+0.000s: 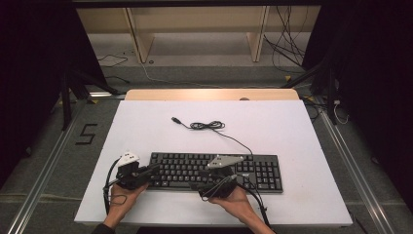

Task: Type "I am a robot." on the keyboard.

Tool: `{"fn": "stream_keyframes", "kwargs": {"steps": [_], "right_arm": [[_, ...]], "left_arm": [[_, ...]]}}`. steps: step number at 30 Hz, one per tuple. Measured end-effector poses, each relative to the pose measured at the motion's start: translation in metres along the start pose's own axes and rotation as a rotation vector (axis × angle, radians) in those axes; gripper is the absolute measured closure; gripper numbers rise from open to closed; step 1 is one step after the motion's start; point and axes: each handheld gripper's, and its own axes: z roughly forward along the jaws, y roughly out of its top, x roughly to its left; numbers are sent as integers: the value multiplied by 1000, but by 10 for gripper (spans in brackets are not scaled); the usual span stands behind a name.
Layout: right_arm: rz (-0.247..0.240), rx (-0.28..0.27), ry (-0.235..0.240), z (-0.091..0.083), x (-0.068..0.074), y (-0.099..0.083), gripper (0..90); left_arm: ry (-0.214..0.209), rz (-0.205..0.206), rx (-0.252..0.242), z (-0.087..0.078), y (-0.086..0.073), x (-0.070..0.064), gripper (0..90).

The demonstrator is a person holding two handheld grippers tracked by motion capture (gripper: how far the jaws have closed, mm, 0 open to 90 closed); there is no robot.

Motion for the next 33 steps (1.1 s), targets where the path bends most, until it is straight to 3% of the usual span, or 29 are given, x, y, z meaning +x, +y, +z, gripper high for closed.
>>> {"fn": "stream_keyframes", "kwargs": {"steps": [5,33], "right_arm": [[-1,-6,4,-1,1,0,391],[-10,-9,5,-4,2,-2,379]], "left_arm": [[7,8,17,3,0,0,887],[5,21,82,15,0,-3,889]]}}
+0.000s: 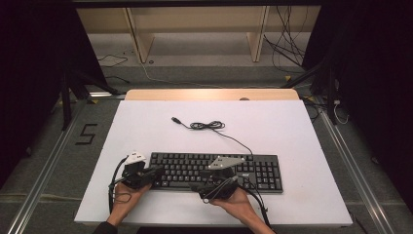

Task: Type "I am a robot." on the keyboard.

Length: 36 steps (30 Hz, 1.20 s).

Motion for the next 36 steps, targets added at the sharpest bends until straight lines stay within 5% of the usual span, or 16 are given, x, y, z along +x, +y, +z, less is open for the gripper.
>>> {"fn": "stream_keyframes", "kwargs": {"steps": [20,29,36], "right_arm": [[-1,-2,-3,0,0,0,379],[1,-5,-5,0,-1,0,379],[2,5,-6,3,-2,-1,389]], "left_arm": [[-5,-7,21,1,-1,-1,888],[-21,-8,-40,-7,2,-1,753],[-82,-5,-104,-17,1,-5,584]]}}
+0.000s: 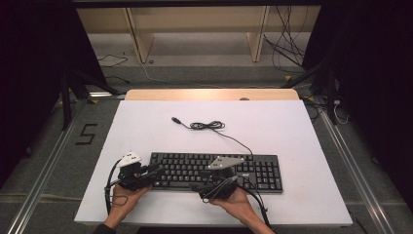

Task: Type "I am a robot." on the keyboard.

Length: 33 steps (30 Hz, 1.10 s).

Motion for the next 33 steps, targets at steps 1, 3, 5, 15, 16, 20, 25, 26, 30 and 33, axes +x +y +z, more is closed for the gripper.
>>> {"fn": "stream_keyframes", "kwargs": {"steps": [1,3,5,15,16,20,25,26,30,33], "right_arm": [[0,0,-2,1,0,0,392],[1,0,-3,1,-1,0,397],[3,4,-7,2,-2,-1,414],[6,24,-28,6,-2,-2,555],[5,26,-29,7,-2,-2,575],[4,32,-27,9,-2,-3,655],[1,38,-20,11,-2,-4,727],[-1,44,-20,12,-2,-4,758],[-6,54,-19,14,-1,-5,813],[-5,58,-19,16,-1,-5,841]], "left_arm": [[0,0,0,0,0,0,560],[-14,0,-19,-2,0,-2,510],[-25,3,-32,-3,1,-3,473],[-54,6,-93,-13,0,-7,350],[-56,2,-99,-13,0,-8,344],[-57,3,-107,-14,0,-9,324],[-56,9,-109,-15,0,-10,312],[-56,10,-108,-15,0,-10,310],[-53,9,-108,-15,0,-9,306],[-54,10,-110,-15,0,-9,304]]}}
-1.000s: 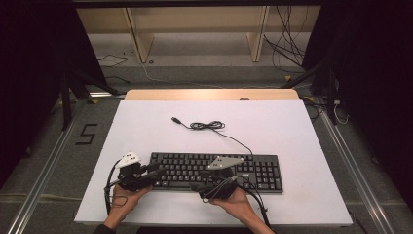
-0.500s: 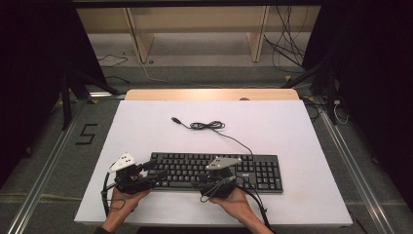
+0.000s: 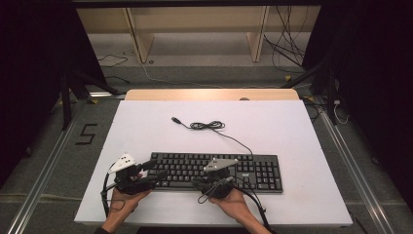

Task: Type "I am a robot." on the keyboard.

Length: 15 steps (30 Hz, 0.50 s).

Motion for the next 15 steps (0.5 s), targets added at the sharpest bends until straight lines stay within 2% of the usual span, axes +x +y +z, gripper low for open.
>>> {"fn": "stream_keyframes", "kwargs": {"steps": [6,15], "right_arm": [[-6,20,-16,4,0,-1,899],[-3,33,-39,8,-2,-1,900]], "left_arm": [[-1,1,-1,0,0,-1,303],[-4,8,-5,-5,0,-5,300]]}}
